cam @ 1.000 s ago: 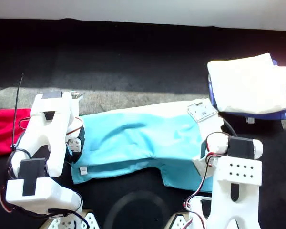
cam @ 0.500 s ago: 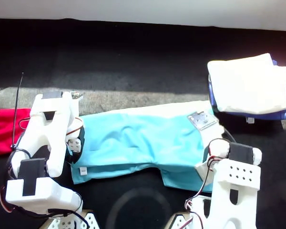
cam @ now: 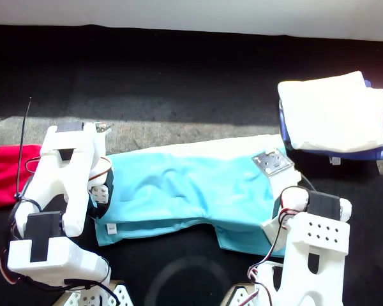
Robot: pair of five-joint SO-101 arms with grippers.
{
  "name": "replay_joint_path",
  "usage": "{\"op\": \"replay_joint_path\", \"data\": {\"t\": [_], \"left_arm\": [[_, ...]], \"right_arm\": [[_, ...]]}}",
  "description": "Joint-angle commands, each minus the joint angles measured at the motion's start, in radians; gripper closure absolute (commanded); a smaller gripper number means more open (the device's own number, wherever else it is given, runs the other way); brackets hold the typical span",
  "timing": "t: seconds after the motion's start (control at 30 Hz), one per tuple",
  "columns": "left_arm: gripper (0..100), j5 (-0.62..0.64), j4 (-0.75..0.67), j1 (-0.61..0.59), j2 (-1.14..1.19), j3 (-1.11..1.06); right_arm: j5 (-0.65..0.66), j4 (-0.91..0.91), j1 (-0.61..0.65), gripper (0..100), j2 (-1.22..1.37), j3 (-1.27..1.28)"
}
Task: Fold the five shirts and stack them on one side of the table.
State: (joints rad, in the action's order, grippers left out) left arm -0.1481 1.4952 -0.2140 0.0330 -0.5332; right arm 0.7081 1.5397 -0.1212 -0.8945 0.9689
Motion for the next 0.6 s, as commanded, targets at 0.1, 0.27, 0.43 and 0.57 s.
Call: {"op": "replay_joint_path", "data": {"t": [0.1,0.27,0.43,0.57], "left_arm": [[82,-0.009,0.032,-0.01,-0.051,0.045],[82,-0.009,0.17,-0.015,-0.051,0.248],[83,-0.008,0.213,-0.015,-0.042,0.493],[98,0.0,0.129,-0.005,0.005,0.538]], "right_arm": [[0.006,0.028,-0.004,76.6,-0.016,-0.091],[0.005,0.17,0.085,73.5,-0.016,-0.254],[-0.054,0.096,0.111,74.1,-0.007,-0.412],[-0.224,-0.166,0.137,98.8,-0.002,-0.36]]}}
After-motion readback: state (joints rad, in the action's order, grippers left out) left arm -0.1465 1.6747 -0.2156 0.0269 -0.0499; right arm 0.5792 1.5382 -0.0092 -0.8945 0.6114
